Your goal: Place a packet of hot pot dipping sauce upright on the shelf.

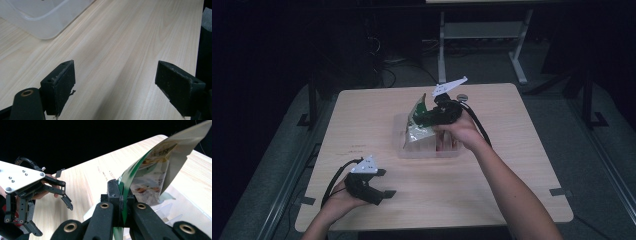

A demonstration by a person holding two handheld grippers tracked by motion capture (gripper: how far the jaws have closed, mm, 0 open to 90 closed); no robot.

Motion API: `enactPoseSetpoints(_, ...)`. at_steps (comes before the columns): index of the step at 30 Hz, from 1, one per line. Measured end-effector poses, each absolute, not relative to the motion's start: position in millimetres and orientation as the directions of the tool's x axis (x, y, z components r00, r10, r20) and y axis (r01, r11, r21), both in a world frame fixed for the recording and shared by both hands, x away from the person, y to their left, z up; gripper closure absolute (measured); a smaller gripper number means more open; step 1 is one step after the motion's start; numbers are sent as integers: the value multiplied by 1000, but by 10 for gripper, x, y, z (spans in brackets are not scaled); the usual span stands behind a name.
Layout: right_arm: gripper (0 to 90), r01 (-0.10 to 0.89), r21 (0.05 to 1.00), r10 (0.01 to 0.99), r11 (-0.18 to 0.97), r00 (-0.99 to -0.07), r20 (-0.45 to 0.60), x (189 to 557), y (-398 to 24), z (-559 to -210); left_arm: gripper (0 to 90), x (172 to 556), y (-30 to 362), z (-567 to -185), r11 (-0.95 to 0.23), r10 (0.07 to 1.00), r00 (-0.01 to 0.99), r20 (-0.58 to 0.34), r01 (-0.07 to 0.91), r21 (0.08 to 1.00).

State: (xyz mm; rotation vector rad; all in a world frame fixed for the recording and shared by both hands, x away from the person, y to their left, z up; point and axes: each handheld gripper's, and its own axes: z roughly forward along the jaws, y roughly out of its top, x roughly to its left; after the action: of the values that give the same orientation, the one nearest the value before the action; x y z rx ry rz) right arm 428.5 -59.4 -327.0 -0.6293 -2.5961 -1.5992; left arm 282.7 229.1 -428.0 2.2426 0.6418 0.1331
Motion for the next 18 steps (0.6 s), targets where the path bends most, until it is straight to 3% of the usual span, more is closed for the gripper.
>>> enactPoseSetpoints(18,900,364,841,340,400,-911,232,4302,-648,-3294,150,2826,2260,-4310,-584,479,871,-106,407,703)
